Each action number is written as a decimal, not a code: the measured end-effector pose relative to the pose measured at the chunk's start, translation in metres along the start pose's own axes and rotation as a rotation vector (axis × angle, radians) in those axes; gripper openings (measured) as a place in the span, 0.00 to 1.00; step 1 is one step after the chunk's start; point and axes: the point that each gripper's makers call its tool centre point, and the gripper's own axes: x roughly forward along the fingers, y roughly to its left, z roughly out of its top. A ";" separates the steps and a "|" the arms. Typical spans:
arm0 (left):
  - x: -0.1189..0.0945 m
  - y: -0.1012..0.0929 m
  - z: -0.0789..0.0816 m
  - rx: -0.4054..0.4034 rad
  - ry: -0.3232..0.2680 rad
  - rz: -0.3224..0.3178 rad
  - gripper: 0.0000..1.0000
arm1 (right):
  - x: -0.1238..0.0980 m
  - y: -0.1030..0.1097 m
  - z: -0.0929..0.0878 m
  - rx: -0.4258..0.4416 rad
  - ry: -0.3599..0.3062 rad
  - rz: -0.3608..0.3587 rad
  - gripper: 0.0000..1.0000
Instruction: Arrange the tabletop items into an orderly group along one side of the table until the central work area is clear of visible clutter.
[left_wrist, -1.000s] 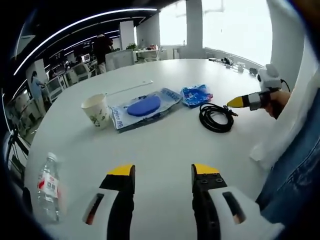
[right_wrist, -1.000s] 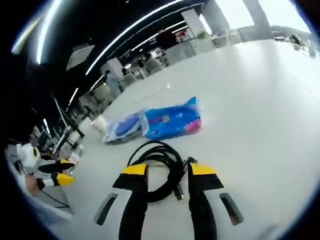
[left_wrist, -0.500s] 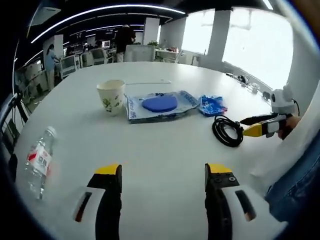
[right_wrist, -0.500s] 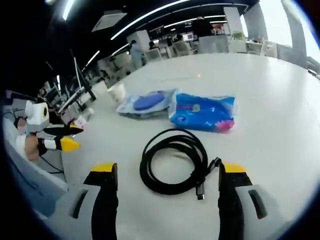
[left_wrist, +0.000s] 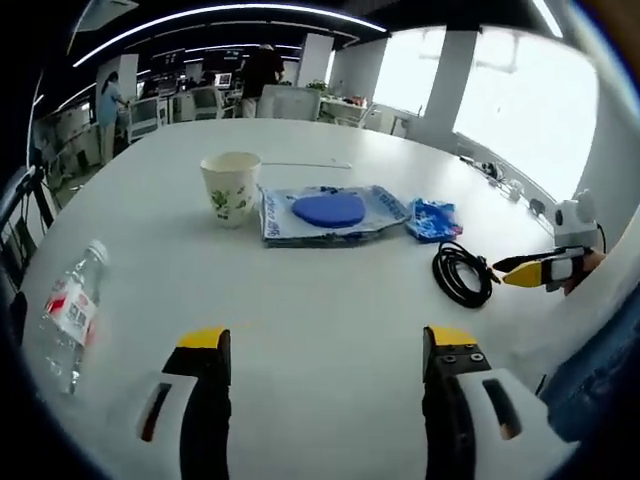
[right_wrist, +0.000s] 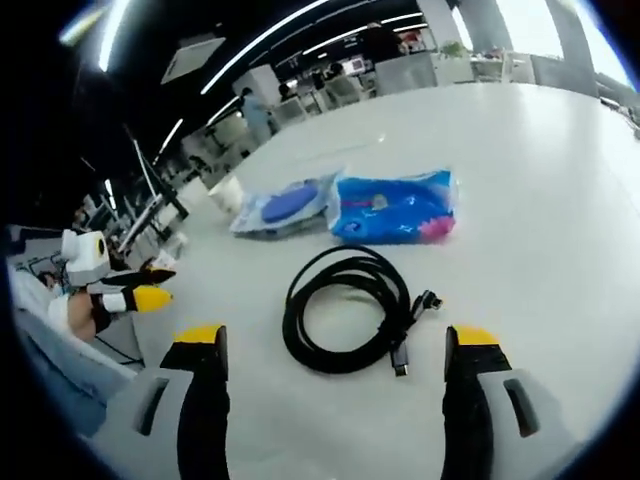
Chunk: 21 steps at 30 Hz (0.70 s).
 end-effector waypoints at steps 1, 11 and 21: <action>0.000 0.001 0.000 0.000 0.000 0.002 0.80 | -0.001 0.000 0.000 0.002 -0.001 -0.001 0.87; -0.006 0.017 0.010 0.105 0.011 0.017 0.81 | -0.013 -0.010 -0.011 0.037 -0.010 -0.017 0.84; -0.008 0.055 0.025 0.100 0.001 0.076 0.81 | -0.013 -0.017 0.001 0.117 -0.062 -0.022 0.82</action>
